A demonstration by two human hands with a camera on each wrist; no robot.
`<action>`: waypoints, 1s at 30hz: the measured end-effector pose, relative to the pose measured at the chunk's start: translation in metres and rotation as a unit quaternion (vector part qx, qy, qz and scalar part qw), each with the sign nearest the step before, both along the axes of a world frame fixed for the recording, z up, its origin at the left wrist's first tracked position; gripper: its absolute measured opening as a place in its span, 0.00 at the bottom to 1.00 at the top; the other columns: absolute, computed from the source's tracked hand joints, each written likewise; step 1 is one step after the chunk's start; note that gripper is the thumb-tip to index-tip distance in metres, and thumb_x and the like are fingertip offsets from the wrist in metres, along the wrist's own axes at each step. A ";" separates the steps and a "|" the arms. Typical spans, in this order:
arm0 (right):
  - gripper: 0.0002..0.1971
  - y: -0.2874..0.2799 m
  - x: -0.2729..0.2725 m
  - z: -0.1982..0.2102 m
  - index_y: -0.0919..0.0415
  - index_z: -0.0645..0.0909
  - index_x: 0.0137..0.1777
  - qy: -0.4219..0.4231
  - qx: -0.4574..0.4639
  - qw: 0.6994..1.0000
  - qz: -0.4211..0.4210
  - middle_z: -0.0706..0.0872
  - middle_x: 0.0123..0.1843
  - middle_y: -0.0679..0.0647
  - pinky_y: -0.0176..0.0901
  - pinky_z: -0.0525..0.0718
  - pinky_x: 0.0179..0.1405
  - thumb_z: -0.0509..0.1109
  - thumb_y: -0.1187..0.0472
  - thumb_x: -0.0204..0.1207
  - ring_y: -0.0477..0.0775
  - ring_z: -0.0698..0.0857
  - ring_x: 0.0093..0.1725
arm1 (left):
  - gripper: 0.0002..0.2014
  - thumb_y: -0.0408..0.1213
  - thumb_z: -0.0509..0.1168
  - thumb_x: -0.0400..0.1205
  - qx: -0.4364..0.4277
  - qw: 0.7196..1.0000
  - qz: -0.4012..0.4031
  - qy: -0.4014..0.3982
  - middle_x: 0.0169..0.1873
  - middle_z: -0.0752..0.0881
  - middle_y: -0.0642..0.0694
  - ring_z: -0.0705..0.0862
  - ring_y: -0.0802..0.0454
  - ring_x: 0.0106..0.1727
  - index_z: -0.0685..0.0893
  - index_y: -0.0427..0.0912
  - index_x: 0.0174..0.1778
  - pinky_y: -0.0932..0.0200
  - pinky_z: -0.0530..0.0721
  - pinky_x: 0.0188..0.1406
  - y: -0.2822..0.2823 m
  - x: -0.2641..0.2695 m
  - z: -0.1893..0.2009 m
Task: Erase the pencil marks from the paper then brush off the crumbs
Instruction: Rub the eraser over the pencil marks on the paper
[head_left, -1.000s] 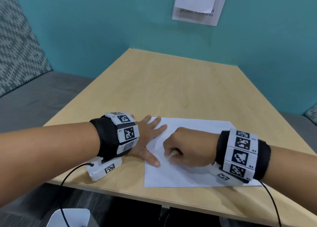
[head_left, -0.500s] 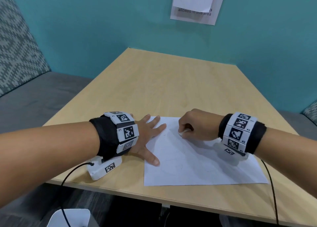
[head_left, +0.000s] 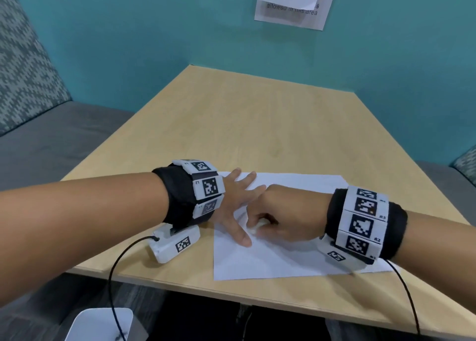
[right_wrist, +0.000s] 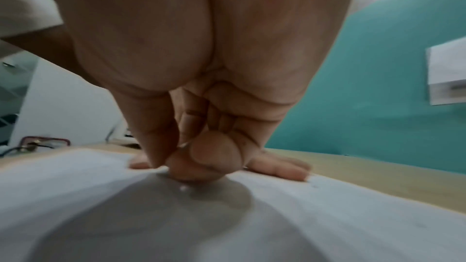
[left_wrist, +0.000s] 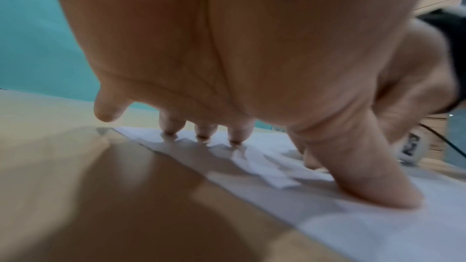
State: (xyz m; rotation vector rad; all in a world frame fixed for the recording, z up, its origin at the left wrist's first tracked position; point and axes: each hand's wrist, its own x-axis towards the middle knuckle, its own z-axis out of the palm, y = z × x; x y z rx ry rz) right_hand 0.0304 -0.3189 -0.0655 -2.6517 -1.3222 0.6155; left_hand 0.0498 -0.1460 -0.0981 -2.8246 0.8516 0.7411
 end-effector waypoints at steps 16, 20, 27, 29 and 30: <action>0.09 -0.011 -0.001 0.002 0.54 0.77 0.33 -0.054 -0.011 0.998 -0.032 0.80 0.28 0.47 0.42 0.76 0.32 0.63 0.65 0.75 0.48 0.76 0.28 | 0.61 0.75 0.67 0.69 0.009 1.000 0.004 0.000 0.86 0.30 0.50 0.30 0.37 0.85 0.32 0.62 0.85 0.26 0.42 0.79 0.001 0.002 -0.003; 0.11 -0.012 -0.002 0.004 0.49 0.76 0.34 -0.029 -0.021 0.999 -0.022 0.76 0.28 0.39 0.31 0.69 0.31 0.65 0.63 0.76 0.40 0.74 0.28 | 0.61 0.74 0.68 0.69 0.010 1.000 0.004 0.010 0.85 0.29 0.51 0.29 0.39 0.85 0.31 0.61 0.85 0.27 0.41 0.79 0.001 0.001 0.001; 0.10 -0.007 -0.011 0.003 0.53 0.76 0.32 -0.028 -0.013 0.999 -0.020 0.77 0.28 0.44 0.37 0.72 0.31 0.64 0.65 0.74 0.44 0.73 0.27 | 0.61 0.74 0.67 0.70 0.013 1.000 -0.004 0.000 0.86 0.30 0.50 0.30 0.37 0.85 0.32 0.60 0.86 0.27 0.42 0.79 0.001 0.001 -0.002; 0.10 -0.008 -0.009 0.003 0.51 0.76 0.33 -0.018 -0.010 1.000 -0.012 0.75 0.28 0.41 0.32 0.70 0.31 0.65 0.65 0.75 0.40 0.74 0.28 | 0.60 0.74 0.67 0.70 0.015 1.000 -0.005 0.001 0.86 0.30 0.50 0.30 0.37 0.85 0.33 0.60 0.86 0.27 0.42 0.79 0.002 0.001 -0.001; 0.07 -0.012 0.002 0.004 0.53 0.79 0.36 -0.031 -0.015 0.999 -0.032 0.78 0.29 0.40 0.33 0.72 0.34 0.65 0.64 0.75 0.40 0.76 0.29 | 0.60 0.74 0.67 0.70 0.014 1.000 -0.004 0.002 0.86 0.30 0.50 0.30 0.37 0.85 0.33 0.61 0.86 0.27 0.42 0.79 0.002 0.001 0.000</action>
